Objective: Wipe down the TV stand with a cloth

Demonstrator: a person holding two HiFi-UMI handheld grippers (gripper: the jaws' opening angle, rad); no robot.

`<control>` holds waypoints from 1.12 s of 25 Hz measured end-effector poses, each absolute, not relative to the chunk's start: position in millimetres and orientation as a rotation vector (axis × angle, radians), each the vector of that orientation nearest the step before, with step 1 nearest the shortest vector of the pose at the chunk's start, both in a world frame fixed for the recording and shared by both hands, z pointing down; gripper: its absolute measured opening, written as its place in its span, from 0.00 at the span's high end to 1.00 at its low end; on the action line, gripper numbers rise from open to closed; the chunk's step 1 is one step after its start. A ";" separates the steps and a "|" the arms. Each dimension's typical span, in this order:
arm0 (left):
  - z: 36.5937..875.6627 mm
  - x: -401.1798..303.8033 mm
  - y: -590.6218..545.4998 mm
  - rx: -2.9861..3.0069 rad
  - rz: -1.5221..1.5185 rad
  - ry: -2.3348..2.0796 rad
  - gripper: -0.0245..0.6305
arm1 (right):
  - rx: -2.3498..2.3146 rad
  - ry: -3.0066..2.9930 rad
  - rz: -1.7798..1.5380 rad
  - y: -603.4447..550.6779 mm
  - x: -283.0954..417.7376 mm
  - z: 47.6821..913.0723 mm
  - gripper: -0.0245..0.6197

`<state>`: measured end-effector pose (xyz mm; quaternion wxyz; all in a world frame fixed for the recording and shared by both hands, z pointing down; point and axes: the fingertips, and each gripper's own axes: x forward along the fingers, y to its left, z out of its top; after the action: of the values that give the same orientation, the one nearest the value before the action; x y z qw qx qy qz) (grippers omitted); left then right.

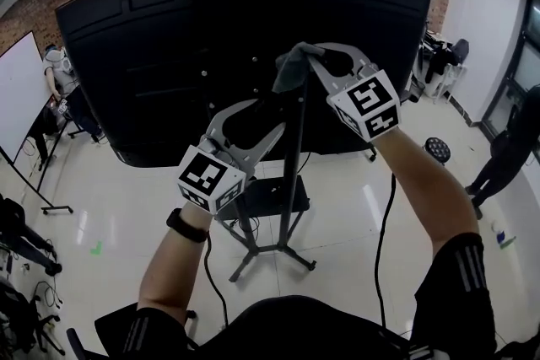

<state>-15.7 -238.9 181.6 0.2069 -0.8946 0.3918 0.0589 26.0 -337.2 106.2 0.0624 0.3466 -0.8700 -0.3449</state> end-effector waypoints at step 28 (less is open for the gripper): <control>236.1 25.3 -320.4 -2.565 0.055 1.281 0.61 | 0.893 -2.562 -1.023 -393.3 32.7 195.7 0.93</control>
<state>25.3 -320.4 236.1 0.1363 -0.8861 0.4425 0.0190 32.7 -393.3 195.7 0.1206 0.3059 -0.8770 -0.3503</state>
